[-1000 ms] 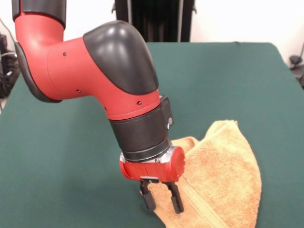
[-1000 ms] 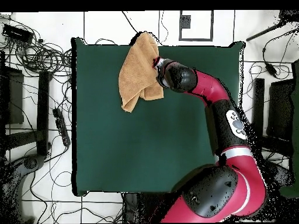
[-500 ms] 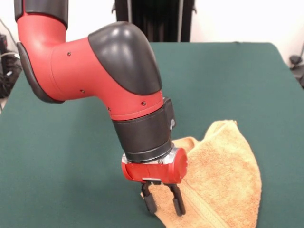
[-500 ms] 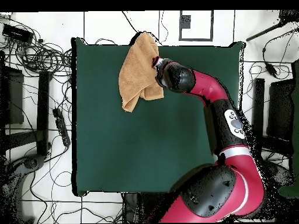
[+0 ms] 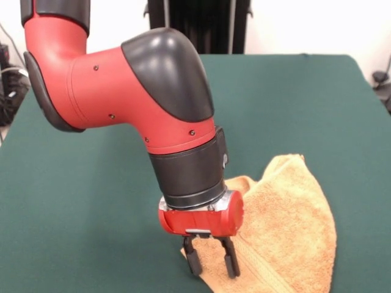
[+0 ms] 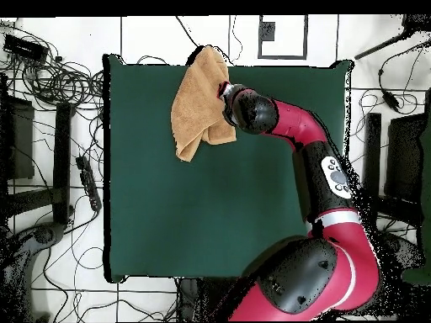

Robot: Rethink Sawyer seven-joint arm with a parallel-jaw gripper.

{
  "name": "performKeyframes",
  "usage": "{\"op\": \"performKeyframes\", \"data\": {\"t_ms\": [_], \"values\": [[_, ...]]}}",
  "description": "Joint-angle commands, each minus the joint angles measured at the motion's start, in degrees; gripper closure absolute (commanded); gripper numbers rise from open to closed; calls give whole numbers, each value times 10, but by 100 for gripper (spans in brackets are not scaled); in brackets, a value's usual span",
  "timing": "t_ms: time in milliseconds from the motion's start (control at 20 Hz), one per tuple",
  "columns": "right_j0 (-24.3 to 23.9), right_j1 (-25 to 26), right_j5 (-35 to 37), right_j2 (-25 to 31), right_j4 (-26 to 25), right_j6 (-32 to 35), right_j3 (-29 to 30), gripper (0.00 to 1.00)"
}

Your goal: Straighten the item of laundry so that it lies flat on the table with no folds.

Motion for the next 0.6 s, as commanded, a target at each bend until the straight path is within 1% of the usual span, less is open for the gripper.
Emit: {"op": "performKeyframes", "data": {"t_ms": [50, 450, 600], "values": [[34, 36, 35, -13, -30, -55, 12, 0], [37, 35, 52, -14, -26, -54, 8, 0], [39, 32, 39, -16, -32, -50, 8, 0]]}}
